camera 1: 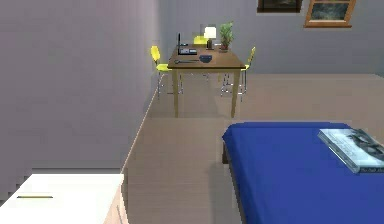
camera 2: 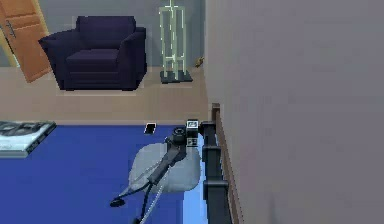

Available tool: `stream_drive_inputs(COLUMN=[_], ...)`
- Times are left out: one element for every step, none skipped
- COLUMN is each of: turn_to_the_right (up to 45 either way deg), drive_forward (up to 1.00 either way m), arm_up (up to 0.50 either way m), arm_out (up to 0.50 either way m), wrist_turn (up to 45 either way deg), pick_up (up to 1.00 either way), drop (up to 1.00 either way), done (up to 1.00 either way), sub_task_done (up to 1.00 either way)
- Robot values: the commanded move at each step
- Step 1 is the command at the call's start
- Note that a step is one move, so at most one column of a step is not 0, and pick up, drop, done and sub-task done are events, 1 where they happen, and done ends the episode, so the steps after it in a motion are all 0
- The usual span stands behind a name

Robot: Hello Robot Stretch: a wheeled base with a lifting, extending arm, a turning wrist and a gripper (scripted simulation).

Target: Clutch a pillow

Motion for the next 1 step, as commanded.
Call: stream_drive_inputs(turn_to_the_right=[0.0], drive_forward=[0.0], arm_up=[0.0], arm_out=[0.0], wrist_turn=[45.0], pick_up=[0.0], drop=[0.0], done=[0.0], sub_task_done=[0.0])
